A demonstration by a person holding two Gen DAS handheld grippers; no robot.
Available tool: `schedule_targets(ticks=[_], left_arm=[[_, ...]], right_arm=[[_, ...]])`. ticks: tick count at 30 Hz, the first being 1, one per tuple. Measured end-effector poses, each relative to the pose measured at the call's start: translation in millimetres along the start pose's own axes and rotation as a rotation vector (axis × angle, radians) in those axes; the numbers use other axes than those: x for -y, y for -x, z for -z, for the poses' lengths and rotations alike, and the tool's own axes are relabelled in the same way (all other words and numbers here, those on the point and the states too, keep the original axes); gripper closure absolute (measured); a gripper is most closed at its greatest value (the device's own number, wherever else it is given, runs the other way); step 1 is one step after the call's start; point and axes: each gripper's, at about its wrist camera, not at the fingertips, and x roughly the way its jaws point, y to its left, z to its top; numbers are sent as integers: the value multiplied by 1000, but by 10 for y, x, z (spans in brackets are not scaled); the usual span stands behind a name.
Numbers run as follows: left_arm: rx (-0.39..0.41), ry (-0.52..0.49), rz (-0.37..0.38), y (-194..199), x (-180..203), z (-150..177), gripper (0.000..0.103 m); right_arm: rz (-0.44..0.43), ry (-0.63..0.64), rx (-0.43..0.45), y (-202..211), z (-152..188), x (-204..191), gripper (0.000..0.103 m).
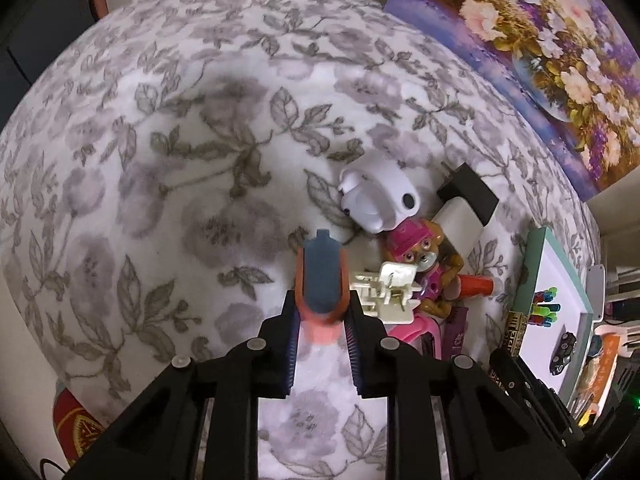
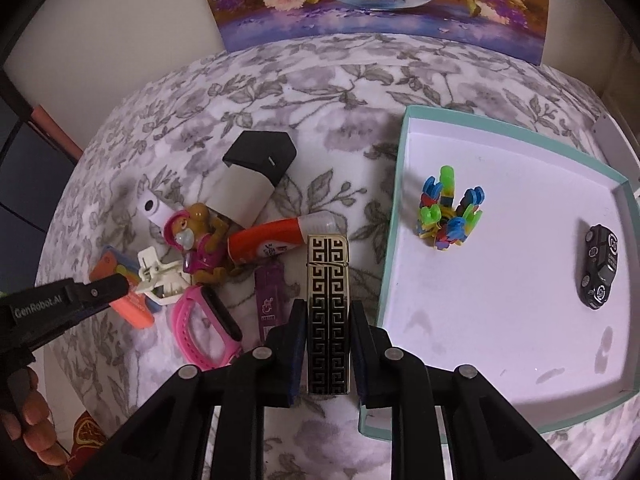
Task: Organize rigid objects
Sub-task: 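Carry the card holder with the left tool while the right tool lowers the patterned box into the tray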
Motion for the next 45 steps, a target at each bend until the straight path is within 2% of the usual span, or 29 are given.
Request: schedule_targets(ticks=[10,15,24,27,31,34,39,42,45], left_arm=[[4,-5,-9,-136,30,-38,80],[-29,20,9,-322,-7,-61,80],[-32,42,10,-302,-27,-88,81],[-3,33,-26,-190,-55,-115,81],[71,20,-13,42,5,-169,81],[144,-14,3,271,116,-177,81],[217,-94,59,557,392,-111,81],[239,-177,78,634,669,-13,81],[229,-264,102,622,948,119,81]], right_arm=[[10,15,-11,-27,20,-11,81],[8,8,-18,-40,25,0,81],[10,-4,-31,-80,28,8,81],[7,-2,-25,-64,25,7,81],[-10,-13,10,34,-1,23,81],[-18,-21,31,99,-14,35,81],[-7,-45,77,227,-57,146,81],[3,-78,110,321,-86,298,81],[47,-120,125,350,-96,511,81]])
